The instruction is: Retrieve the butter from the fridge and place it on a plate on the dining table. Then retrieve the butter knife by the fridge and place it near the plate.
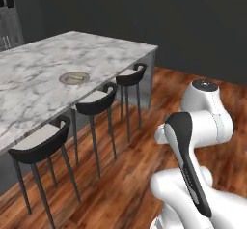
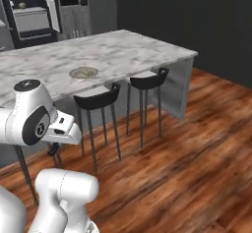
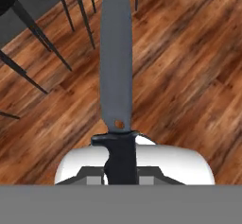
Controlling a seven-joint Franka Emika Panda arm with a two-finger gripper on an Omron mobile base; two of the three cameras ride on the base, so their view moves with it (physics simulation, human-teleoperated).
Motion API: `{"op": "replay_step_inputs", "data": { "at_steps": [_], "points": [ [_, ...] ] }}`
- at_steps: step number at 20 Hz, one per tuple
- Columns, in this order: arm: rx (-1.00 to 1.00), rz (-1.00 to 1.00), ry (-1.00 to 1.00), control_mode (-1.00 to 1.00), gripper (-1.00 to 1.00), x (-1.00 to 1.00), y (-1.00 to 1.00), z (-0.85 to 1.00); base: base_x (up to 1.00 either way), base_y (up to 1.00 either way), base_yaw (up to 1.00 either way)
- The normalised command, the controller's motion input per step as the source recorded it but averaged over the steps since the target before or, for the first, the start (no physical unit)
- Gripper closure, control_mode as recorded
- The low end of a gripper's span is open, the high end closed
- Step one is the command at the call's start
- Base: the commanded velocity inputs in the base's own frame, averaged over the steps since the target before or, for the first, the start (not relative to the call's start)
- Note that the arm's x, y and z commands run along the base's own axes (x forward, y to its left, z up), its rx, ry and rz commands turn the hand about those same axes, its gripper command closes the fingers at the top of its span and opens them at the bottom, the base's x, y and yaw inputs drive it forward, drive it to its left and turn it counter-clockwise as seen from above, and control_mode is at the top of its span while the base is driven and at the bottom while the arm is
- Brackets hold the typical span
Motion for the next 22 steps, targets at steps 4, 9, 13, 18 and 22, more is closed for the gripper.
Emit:
{"op": "replay_step_inputs", "data": {
  "at_steps": [4,9,13,18,22],
  "points": [
    [0.00,0.00,0.00,1.00,1.00,0.00,0.00,0.00,1.00,-0.88,0.44],
    [0.00,0.00,0.00,1.00,1.00,0.00,0.00,0.00,1.00,-0.93,0.45],
    [0.00,0.00,0.00,1.00,1.00,0.00,0.00,0.00,1.00,-0.96,0.46],
    [0.00,0.00,0.00,1.00,1.00,0.00,0.00,0.00,0.97,-0.72,0.48],
    [0.00,0.00,0.00,1.00,1.00,0.00,0.00,0.00,0.94,-0.73,0.50]
  ]
}}
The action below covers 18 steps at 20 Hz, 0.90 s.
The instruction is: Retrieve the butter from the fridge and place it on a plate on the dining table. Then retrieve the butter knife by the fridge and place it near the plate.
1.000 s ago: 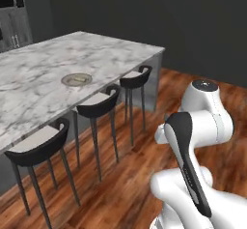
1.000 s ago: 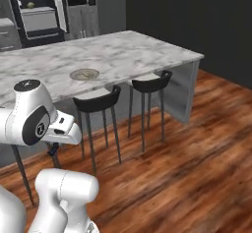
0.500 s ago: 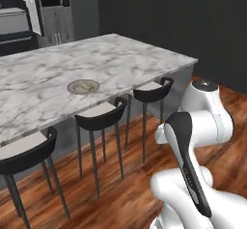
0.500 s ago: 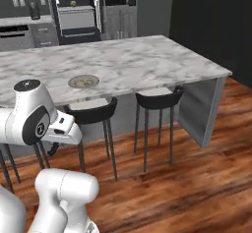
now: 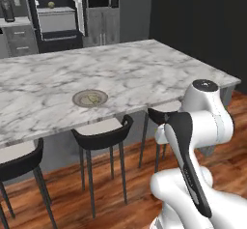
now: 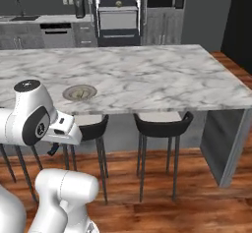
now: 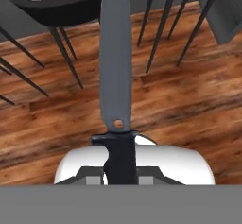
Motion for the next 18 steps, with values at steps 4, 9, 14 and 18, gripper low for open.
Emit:
{"op": "replay_step_inputs", "data": {
  "at_steps": [4,9,14,18],
  "points": [
    [0.00,0.00,0.00,1.00,1.00,0.00,0.00,0.00,0.73,-0.68,0.48],
    [0.00,0.00,0.00,1.00,1.00,0.00,0.00,0.00,0.47,-0.24,0.37],
    [0.00,0.00,0.00,1.00,1.00,0.00,0.00,0.00,0.07,-0.03,0.18],
    [0.00,0.00,0.00,1.00,1.00,0.00,0.00,0.00,0.08,-0.29,0.04]
  ]
}}
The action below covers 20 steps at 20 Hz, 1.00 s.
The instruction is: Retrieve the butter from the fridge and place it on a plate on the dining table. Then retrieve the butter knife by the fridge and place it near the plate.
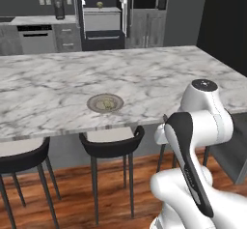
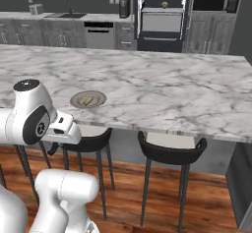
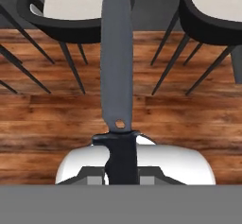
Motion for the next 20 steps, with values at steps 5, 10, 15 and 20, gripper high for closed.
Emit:
{"op": "replay_step_inputs", "data": {
  "at_steps": [5,10,15,20],
  "points": [
    [0.00,0.00,0.00,1.00,1.00,0.00,0.00,0.00,0.29,-0.38,0.01],
    [0.00,0.00,0.00,1.00,1.00,0.00,0.00,0.00,0.65,-0.45,0.00],
    [0.00,0.00,0.00,1.00,1.00,0.00,0.00,0.00,0.48,-0.16,0.00],
    [0.00,0.00,0.00,1.00,1.00,0.00,0.00,0.00,0.28,0.00,0.07]
  ]
}}
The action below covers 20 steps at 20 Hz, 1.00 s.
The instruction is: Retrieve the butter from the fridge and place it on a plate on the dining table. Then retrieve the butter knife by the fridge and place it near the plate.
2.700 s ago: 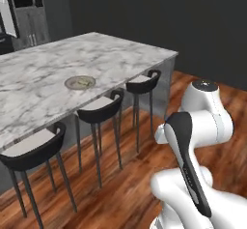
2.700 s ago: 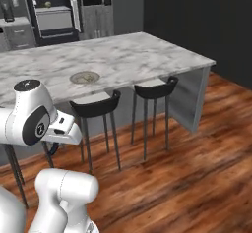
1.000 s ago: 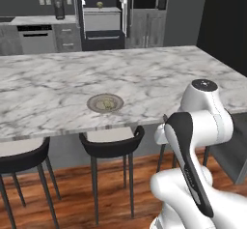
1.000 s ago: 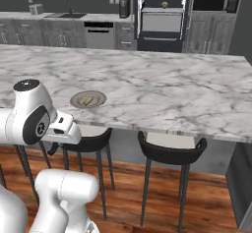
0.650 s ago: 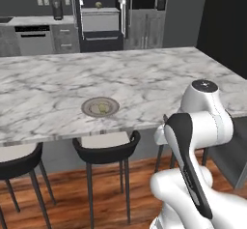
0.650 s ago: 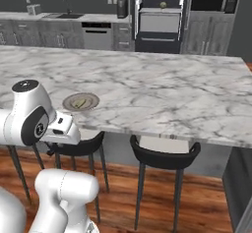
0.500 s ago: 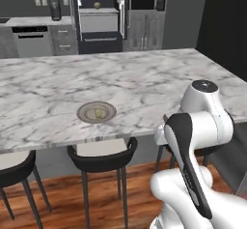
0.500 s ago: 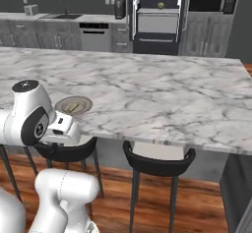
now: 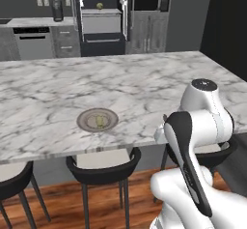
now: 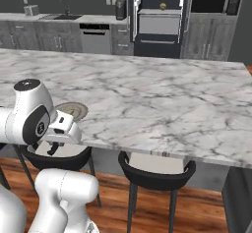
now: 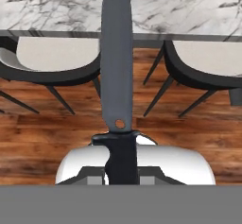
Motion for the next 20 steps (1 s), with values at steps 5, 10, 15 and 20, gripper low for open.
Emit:
{"op": "replay_step_inputs", "data": {
  "at_steps": [5,10,15,20],
  "points": [
    [0.00,0.00,0.00,1.00,1.00,0.00,0.00,0.00,0.01,0.00,0.04],
    [0.00,0.00,0.00,1.00,1.00,0.00,0.00,0.00,0.00,0.00,0.02],
    [0.00,0.00,0.00,-1.00,1.00,0.00,0.00,0.00,0.00,0.00,0.01],
    [0.00,0.00,0.00,-1.00,1.00,0.56,-0.01,0.00,0.00,0.00,0.00]
  ]
}}
